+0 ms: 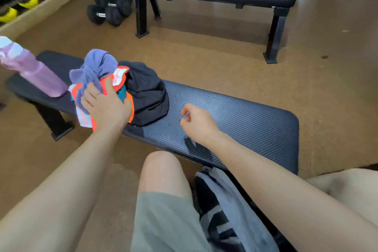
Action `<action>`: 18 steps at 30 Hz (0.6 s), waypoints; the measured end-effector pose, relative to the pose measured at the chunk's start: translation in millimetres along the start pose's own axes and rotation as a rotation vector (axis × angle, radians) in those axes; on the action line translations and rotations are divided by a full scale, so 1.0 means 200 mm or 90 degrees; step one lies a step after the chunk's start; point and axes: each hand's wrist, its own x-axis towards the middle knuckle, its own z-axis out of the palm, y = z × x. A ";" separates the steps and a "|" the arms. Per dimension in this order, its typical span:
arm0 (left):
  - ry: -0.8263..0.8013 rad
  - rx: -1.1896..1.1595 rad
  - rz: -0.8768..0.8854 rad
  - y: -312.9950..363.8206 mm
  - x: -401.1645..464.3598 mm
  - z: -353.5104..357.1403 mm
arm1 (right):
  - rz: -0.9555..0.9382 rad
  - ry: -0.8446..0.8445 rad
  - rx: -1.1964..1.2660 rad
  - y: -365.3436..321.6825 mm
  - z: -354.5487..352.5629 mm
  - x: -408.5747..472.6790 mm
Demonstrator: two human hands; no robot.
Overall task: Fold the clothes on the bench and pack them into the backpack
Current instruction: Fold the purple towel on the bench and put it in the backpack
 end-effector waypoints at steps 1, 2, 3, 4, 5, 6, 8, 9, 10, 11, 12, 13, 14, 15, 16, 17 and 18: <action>0.017 0.007 -0.011 -0.03 0.04 0.00 | -0.002 -0.003 0.013 -0.02 0.02 0.03; 0.028 0.011 -0.021 -0.06 0.09 -0.01 | -0.001 -0.006 0.024 -0.04 0.03 0.06; 0.036 0.009 -0.028 -0.08 0.12 -0.02 | -0.001 -0.007 0.037 -0.05 0.05 0.08; 0.039 0.002 -0.030 -0.10 0.16 -0.03 | 0.000 -0.008 0.044 -0.06 0.06 0.10; 0.036 -0.014 -0.025 -0.12 0.18 -0.04 | 0.000 -0.009 0.047 -0.06 0.06 0.12; 0.028 -0.033 -0.017 -0.14 0.20 -0.05 | 0.001 -0.010 0.049 -0.06 0.07 0.12; 0.007 -0.073 -0.013 -0.13 0.21 -0.06 | 0.011 -0.007 0.067 -0.05 0.07 0.13; 0.003 -0.095 -0.014 -0.11 0.21 -0.07 | 0.018 -0.001 0.078 -0.05 0.07 0.13; 0.004 -0.118 -0.009 -0.07 0.19 -0.07 | 0.026 0.006 0.089 -0.05 0.06 0.12; 0.010 -0.132 0.010 -0.03 0.17 -0.08 | 0.032 0.012 0.103 -0.05 0.05 0.11; 0.021 -0.130 0.039 0.02 0.15 -0.08 | 0.038 0.017 0.121 -0.05 0.04 0.10; 0.031 -0.116 0.065 0.06 0.12 -0.07 | 0.043 0.021 0.140 -0.06 0.02 0.08; 0.037 -0.092 0.078 0.08 0.10 -0.06 | 0.048 0.026 0.154 -0.06 0.00 0.06; 0.036 -0.061 0.082 0.09 0.09 -0.06 | 0.052 0.033 0.162 -0.05 -0.01 0.05; 0.020 -0.027 0.079 0.08 0.10 -0.05 | 0.055 0.040 0.166 -0.05 -0.04 0.02; -0.007 0.007 0.073 0.06 0.10 -0.05 | 0.057 0.048 0.170 -0.04 -0.06 0.01; -0.044 0.043 0.066 0.04 0.10 -0.05 | 0.059 0.056 0.174 -0.03 -0.08 -0.01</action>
